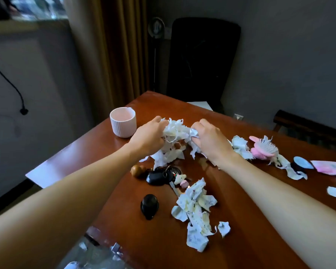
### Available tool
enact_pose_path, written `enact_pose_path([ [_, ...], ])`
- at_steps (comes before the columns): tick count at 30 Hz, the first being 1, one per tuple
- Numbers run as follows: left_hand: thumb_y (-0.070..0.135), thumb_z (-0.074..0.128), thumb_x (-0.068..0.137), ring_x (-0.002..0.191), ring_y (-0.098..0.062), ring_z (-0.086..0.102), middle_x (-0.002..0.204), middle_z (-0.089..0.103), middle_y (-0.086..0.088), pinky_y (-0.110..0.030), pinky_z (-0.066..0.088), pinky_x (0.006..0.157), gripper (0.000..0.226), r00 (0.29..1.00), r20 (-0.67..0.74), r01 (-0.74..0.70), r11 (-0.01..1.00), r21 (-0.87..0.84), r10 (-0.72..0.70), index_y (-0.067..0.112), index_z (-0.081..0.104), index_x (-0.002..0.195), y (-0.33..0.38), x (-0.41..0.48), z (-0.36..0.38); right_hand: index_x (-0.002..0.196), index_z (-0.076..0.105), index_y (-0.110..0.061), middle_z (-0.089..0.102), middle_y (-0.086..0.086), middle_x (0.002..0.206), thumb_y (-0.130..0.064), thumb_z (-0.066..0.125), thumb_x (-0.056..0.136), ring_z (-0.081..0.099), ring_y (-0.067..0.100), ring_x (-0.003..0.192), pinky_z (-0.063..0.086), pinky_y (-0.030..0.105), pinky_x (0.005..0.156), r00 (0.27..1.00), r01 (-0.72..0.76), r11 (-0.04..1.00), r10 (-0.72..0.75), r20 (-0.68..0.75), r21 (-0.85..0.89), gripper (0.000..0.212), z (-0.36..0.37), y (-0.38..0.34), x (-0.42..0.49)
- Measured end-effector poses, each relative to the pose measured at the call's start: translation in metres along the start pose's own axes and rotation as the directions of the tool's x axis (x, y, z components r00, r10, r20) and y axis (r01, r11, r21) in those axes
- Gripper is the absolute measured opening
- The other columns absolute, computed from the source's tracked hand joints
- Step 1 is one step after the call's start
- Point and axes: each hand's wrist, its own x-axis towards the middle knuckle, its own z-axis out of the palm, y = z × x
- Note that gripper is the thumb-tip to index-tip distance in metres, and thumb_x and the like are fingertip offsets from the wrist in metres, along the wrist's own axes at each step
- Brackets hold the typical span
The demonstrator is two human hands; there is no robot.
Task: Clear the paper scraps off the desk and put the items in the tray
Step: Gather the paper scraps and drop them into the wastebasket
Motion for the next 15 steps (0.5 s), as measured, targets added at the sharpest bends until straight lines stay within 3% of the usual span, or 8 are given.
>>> enact_pose_path([
  [5,0.001,0.058,0.087,0.086,-0.029,0.056,0.102,0.051,-0.004,-0.043,0.052,0.072,0.024,0.999,-0.039,-0.021,0.998,-0.061,0.019,0.008,0.056,0.109,0.01,-0.007,-0.015,0.103,0.061,-0.009,0.056,0.004,0.098,-0.02,0.06,0.094,0.056,0.022,0.084,0.041,0.029,0.068,0.991,-0.135,0.983,0.135,0.007,0.121,0.014,-0.014,-0.006,-0.001],
  [11,-0.006,0.058,0.085,0.088,-0.025,0.056,0.097,0.051,-0.001,-0.032,0.043,0.066,0.026,0.988,-0.151,-0.033,0.996,-0.083,0.02,0.006,0.059,0.109,0.012,-0.013,-0.035,0.103,0.064,-0.011,0.058,0.0,0.097,-0.019,0.064,0.091,0.058,0.018,0.082,0.039,0.025,0.069,0.984,-0.156,0.954,0.174,-0.049,0.255,0.015,-0.035,-0.016,0.002],
  [15,-0.005,0.063,0.085,0.097,-0.024,0.056,0.106,0.055,-0.003,-0.028,0.04,0.071,0.037,0.981,-0.195,-0.018,0.992,-0.124,-0.006,0.009,0.06,0.119,0.014,-0.018,-0.046,0.097,0.065,-0.012,0.061,0.002,0.091,-0.02,0.065,0.09,0.054,0.013,0.072,0.039,0.024,0.062,0.978,-0.157,0.938,0.192,-0.086,0.31,0.011,-0.045,-0.024,0.002],
])
